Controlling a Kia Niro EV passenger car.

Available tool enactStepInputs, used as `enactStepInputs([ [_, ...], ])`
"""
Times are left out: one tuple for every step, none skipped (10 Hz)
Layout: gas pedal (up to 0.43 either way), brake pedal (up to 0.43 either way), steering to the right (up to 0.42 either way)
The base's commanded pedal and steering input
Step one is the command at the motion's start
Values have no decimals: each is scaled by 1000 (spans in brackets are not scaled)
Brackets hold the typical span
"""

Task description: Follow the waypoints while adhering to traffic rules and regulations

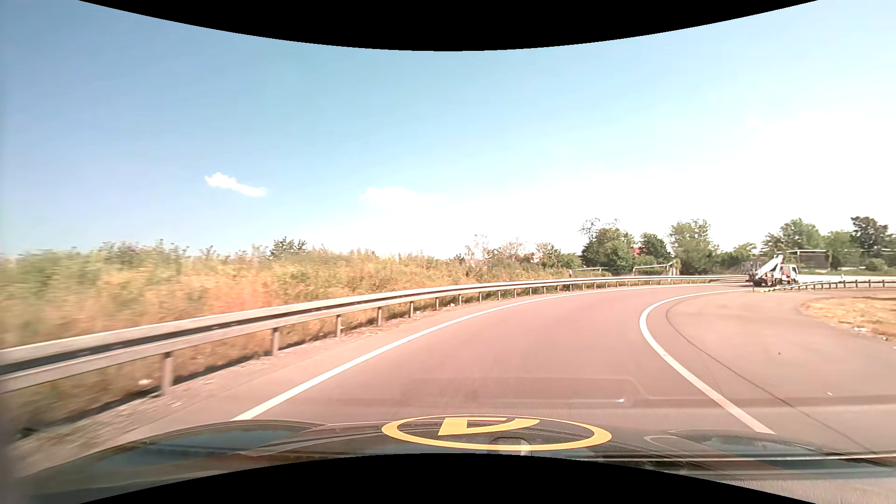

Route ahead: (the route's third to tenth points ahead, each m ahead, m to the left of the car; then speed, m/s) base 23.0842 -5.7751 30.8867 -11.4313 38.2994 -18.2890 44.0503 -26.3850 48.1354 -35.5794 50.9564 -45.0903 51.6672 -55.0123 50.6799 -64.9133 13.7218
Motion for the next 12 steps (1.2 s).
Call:
enactStepInputs([
  [177, 0, 119],
  [177, 0, 119],
  [177, 0, 119],
  [197, 0, 119],
  [197, 0, 119],
  [209, 0, 118],
  [220, 0, 115],
  [228, 0, 111],
  [240, 0, 107],
  [240, 0, 103],
  [260, 0, 101],
  [260, 0, 101],
])
